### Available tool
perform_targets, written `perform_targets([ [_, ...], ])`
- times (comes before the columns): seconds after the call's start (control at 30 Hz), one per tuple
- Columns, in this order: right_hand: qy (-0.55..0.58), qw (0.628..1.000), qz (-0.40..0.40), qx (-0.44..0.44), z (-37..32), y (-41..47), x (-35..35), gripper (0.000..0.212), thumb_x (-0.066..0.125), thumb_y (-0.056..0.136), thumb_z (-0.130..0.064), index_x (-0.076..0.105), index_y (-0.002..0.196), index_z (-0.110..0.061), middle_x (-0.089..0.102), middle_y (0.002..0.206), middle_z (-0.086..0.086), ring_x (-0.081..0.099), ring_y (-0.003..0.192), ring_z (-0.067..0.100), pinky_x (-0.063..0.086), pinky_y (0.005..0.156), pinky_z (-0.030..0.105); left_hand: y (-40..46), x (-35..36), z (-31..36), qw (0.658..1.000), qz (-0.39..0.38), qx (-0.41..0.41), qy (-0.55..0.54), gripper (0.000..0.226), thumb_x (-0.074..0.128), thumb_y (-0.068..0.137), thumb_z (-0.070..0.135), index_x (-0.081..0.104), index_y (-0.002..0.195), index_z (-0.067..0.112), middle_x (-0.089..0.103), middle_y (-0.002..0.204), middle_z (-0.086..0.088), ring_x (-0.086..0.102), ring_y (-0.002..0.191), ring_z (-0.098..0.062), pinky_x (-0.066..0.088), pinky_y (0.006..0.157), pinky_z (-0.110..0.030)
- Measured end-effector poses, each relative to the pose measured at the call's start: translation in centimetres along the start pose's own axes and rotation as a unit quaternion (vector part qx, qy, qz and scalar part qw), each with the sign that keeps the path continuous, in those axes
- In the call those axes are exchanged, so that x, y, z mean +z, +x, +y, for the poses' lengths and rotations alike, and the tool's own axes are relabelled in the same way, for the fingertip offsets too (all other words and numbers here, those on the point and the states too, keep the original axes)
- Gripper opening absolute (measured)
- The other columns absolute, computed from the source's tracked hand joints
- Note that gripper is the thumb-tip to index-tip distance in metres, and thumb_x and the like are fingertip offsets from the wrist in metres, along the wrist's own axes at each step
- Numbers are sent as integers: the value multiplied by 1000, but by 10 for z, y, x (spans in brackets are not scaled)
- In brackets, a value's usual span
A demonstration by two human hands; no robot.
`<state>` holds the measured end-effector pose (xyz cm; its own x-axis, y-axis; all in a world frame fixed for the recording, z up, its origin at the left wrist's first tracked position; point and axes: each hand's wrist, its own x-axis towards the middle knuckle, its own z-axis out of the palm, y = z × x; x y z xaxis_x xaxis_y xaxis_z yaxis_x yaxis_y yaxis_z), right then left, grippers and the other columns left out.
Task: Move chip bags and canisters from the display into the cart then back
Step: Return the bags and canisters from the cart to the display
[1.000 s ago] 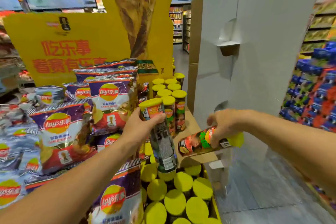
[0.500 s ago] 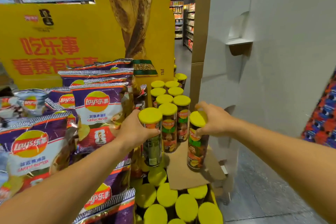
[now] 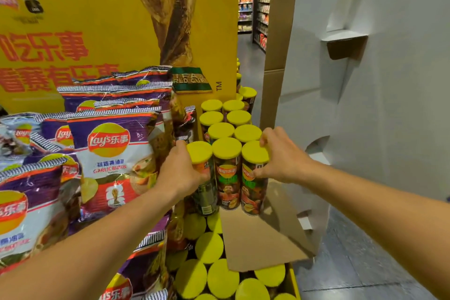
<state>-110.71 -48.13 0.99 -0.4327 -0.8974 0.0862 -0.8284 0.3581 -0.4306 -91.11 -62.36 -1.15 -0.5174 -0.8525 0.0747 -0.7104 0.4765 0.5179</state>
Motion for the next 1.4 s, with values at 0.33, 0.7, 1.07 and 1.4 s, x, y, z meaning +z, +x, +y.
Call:
perform_targets([
  [0.33,-5,999,27,-26,-9,-21,-14,67,81,67,-42,44,120,-24,38,121,1,44,111,25,48,91,46,-21,-10,4,992,-30,83,88,116,89,66,31,11,152,25,29,147,-10,40,128,-35,44,100,-43],
  [0.7,10,996,79,-51,-57,-66,-19,12,62,87,-22,56,97,-24,48,102,0,56,92,24,49,81,41,-68,-40,5,992,6,108,64,83,69,82,4,22,150,14,27,152,-11,33,137,-33,36,108,-44],
  [1.07,-18,997,16,-68,-71,-104,-19,7,61,85,-19,58,85,-25,48,101,1,52,93,25,45,77,35,-107,-38,30,995,16,50,81,71,65,90,21,25,149,17,22,154,-8,35,136,-34,31,109,-52],
  [1.4,15,993,-42,-112,-120,-154,-10,7,62,87,-20,66,90,-16,64,97,2,58,94,22,53,84,45,-196,-65,12,999,19,41,23,48,50,90,9,38,137,9,36,142,-13,42,128,-34,37,106,-45],
])
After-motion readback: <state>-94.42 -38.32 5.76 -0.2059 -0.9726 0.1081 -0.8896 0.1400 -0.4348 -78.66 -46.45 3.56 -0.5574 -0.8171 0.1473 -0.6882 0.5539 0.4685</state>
